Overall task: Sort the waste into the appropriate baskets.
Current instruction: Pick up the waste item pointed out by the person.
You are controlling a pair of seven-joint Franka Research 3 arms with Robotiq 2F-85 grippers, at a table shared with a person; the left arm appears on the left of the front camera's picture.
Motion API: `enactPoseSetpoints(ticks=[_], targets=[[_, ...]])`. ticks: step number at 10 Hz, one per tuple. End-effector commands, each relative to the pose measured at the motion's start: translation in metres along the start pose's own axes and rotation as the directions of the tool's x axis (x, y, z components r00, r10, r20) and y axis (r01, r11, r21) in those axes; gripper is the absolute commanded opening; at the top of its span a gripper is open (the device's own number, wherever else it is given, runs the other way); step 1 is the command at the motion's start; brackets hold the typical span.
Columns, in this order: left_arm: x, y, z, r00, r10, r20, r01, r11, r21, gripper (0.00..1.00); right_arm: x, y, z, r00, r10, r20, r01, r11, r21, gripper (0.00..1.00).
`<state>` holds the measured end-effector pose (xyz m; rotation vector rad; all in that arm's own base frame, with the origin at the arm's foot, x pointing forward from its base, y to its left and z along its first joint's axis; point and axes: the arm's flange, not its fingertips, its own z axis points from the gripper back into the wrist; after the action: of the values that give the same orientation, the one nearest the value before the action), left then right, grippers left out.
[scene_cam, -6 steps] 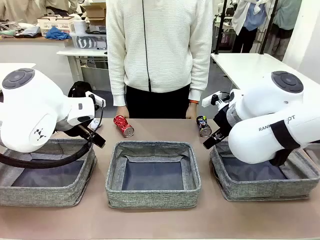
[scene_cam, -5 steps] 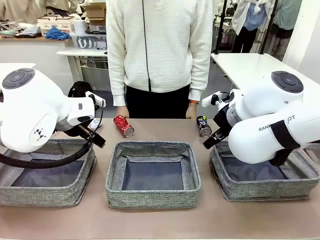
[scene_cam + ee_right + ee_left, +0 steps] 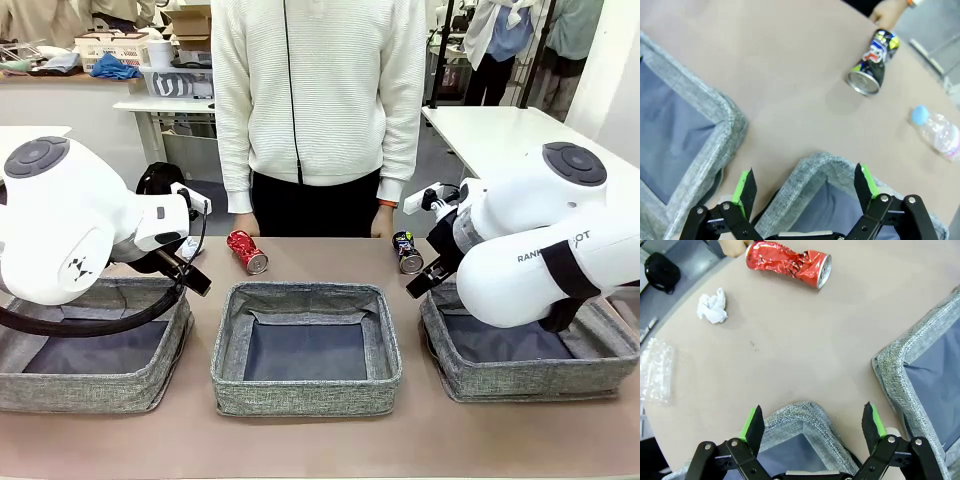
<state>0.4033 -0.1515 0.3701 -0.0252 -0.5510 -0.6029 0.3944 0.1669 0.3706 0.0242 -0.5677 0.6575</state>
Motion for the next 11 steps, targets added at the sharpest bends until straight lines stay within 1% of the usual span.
enactPoseSetpoints(ticks=[1,6,7,8,9,10,11], targets=[[0.0,0.0,0.0,1.0,-0.001,0.0,0.001,1.0,0.0,1.0,0.0,0.0,0.0,1.0,-0.001,0.0,0.001,1.0,0.0,1.0],[0.0,0.0,0.0,1.0,0.0,0.0,0.0,1.0,0.0,1.0,0.0,0.0,0.0,1.0,0.0,0.0,0.0,1.0,0.0,1.0],[0.003,0.013,0.049,1.0,-0.025,0.005,0.024,0.995,0.095,1.0,0.005,-0.007,0.047,0.996,0.01,0.091,-0.009,1.0,-0.018,1.0],[-0.01,0.02,0.119,0.999,-0.028,0.038,0.027,0.999,0.036,1.0,-0.004,0.001,0.115,0.976,0.045,0.212,-0.044,0.999,-0.013,1.0],[-0.04,0.014,0.179,0.975,-0.15,0.164,0.165,0.983,-0.085,1.0,-0.027,0.012,0.165,0.958,0.134,0.253,-0.11,0.988,-0.107,1.0],[-0.073,0.01,0.204,0.969,-0.171,0.176,0.17,0.985,0.022,1.0,-0.057,0.017,0.189,0.948,0.141,0.285,-0.11,0.986,-0.121,1.0],[-0.082,0.014,0.192,0.979,-0.118,0.166,0.122,0.992,-0.011,1.0,-0.073,0.015,0.189,0.955,0.047,0.293,-0.014,0.993,-0.114,1.0]])
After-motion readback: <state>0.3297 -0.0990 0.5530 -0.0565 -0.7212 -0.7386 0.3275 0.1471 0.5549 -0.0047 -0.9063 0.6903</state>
